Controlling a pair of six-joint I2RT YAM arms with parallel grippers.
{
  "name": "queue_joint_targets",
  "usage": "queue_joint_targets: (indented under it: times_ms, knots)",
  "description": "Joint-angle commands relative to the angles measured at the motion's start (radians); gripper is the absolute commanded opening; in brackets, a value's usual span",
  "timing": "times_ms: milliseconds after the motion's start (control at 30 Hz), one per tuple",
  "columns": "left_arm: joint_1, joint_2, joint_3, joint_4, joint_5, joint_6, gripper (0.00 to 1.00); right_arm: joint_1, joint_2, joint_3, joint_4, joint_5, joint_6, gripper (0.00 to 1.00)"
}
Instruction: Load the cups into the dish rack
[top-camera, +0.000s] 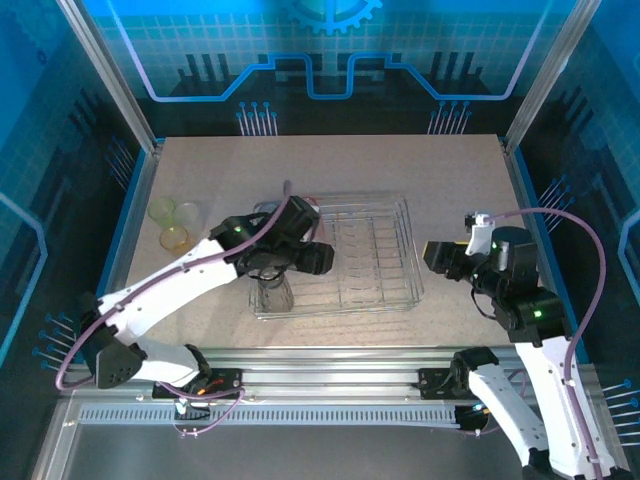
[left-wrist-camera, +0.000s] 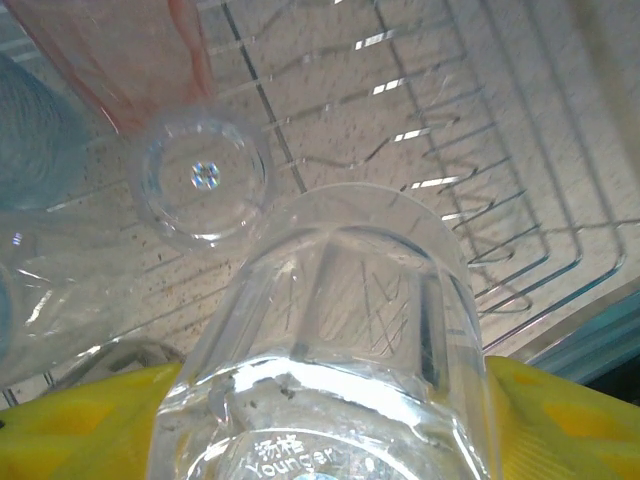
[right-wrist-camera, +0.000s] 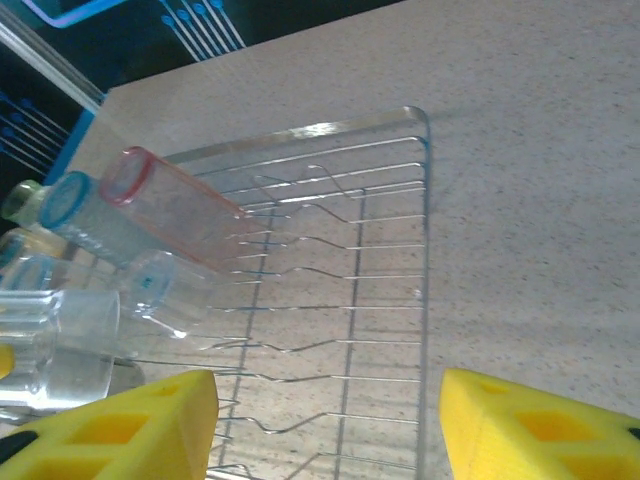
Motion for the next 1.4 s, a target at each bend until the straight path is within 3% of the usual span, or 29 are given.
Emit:
queue_joint_targets:
  times_ms: [0,367,933,1167,1233,1367]
  knots:
    - [-0.024,0.042,0.056,-0.072,-0.043,0.016,0.16,-0.023,-0.017,-0.021,-0.046,0.034,-0.032,0.62]
    - [-0.052,0.162,0.083,-0.143,-0.074,0.014,0.19,-0.070,-0.046,-0.082,-0.045,0.029,-0.042,0.63]
    - [-0.050,0.341,0.128,-0.200,-0.065,0.022,0.34,-0.106,-0.113,-0.121,-0.045,0.074,-0.050,0.64]
    - [-0.050,0.354,0.100,-0.187,-0.058,0.014,0.50,-0.121,-0.157,-0.151,-0.020,0.116,-0.041,0.66]
    - [-0.052,0.355,0.096,-0.186,-0.065,0.012,0.60,-0.132,-0.175,-0.159,-0.020,0.140,-0.024,0.76]
    - [-0.052,0.339,0.090,-0.181,-0.078,0.010,0.76,-0.167,-0.192,-0.163,-0.026,0.125,-0.030,0.85]
